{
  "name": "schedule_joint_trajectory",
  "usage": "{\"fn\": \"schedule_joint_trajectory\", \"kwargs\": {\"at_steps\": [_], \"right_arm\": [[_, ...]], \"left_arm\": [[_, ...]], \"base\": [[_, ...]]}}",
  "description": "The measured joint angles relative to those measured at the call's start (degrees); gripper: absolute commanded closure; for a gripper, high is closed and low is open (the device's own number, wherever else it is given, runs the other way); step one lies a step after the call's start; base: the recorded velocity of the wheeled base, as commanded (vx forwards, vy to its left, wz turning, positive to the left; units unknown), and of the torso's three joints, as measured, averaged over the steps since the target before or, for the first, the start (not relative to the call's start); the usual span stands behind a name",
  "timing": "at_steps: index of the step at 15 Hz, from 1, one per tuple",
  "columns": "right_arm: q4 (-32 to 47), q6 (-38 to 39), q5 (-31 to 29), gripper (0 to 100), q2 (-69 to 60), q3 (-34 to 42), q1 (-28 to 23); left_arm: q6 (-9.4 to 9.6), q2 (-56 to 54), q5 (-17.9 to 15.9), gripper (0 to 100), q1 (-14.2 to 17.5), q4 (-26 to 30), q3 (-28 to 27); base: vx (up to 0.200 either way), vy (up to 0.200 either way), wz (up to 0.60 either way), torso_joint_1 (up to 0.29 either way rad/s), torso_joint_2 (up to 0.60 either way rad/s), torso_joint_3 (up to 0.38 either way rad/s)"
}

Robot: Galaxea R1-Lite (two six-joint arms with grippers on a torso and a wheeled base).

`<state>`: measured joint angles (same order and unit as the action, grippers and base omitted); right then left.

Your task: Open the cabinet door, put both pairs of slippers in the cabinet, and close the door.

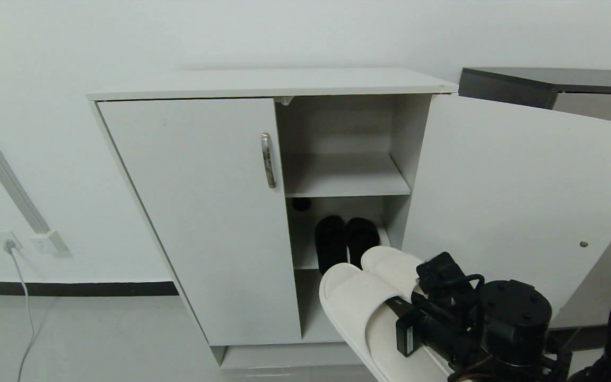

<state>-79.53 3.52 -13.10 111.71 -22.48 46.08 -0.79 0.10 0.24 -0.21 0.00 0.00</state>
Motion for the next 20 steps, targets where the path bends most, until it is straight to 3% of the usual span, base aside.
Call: {"fn": "schedule_joint_trajectory", "kwargs": {"at_steps": [4, 7, 9, 13, 20], "right_arm": [[23.28, 6.38, -14.73, 100, 0.3, -17.68, 3.8], [44.5, 13.08, -22.25, 100, 0.63, -32.72, 6.18], [53.26, 16.77, -28.6, 100, 1.76, -41.94, 7.33], [55.37, 14.75, -32.4, 100, 4.13, -50.55, 7.22], [55.06, 12.07, -33.06, 100, 4.66, -51.77, 6.49]], "left_arm": [[0.09, 0.0, -0.15, 100, 0.02, 0.0, 0.0], [0.04, 0.0, -0.17, 100, 0.02, 0.0, 0.0], [0.01, 0.0, -0.17, 100, 0.02, 0.0, 0.0], [0.04, 0.0, -0.17, 100, 0.05, 0.0, 0.0], [0.04, 0.0, -0.17, 100, 0.05, 0.0, 0.0]], "base": [[0.0, 0.0, 0.0, 0.0, 0.0, 0.0], [0.0, 0.0, 0.0, 0.0, 0.0, 0.0], [0.0, 0.0, 0.0, 0.0, 0.0, 0.0], [0.0, 0.0, 0.0, 0.0, 0.0, 0.0], [0.0, 0.0, 0.0, 0.0, 0.0, 0.0]]}}
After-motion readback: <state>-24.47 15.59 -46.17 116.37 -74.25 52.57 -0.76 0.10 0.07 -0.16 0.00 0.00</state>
